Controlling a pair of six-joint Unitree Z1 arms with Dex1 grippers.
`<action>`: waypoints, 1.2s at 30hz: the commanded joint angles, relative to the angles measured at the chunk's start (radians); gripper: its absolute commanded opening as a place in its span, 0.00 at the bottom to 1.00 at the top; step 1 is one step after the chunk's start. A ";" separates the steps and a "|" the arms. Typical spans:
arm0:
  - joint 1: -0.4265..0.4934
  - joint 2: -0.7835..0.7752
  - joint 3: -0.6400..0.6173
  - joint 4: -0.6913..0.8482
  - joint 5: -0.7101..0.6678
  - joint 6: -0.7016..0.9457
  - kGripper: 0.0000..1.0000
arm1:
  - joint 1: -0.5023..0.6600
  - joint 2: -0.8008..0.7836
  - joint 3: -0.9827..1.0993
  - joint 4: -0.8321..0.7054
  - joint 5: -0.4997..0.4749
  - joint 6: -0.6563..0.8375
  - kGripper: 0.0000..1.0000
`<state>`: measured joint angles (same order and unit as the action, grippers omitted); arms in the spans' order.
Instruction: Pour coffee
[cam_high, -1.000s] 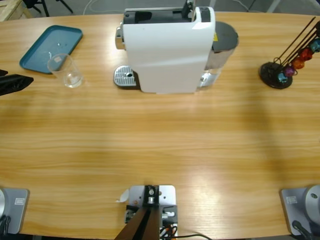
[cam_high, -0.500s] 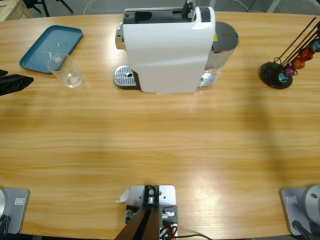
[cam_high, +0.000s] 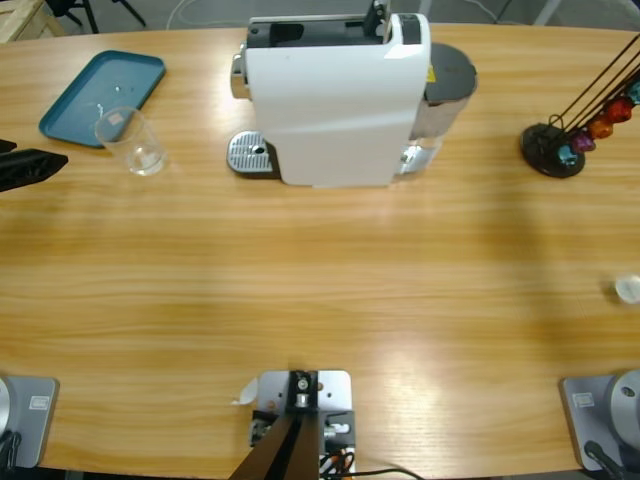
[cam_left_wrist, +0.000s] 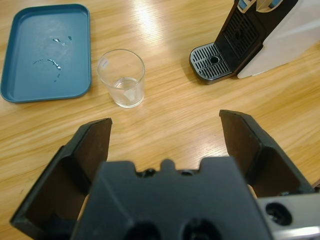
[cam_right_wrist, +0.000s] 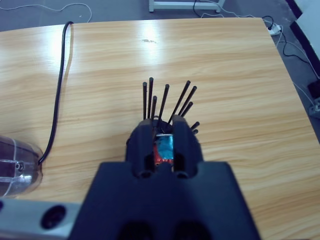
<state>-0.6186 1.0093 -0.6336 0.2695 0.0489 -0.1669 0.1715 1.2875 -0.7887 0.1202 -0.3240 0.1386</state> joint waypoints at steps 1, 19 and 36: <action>-0.010 0.028 0.031 -0.013 -0.014 0.012 0.93 | -0.020 0.018 0.026 0.009 0.011 -0.001 0.00; -0.010 0.024 0.032 -0.013 -0.015 0.012 0.93 | 0.033 -0.187 0.066 0.165 0.012 -0.004 0.89; -0.010 0.029 0.031 -0.013 -0.015 0.014 0.93 | 0.054 -0.034 0.184 -0.087 -0.040 -0.010 0.89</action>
<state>-0.6195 1.0094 -0.6336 0.2675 0.0482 -0.1663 0.2141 1.2046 -0.6510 0.0760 -0.3446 0.1386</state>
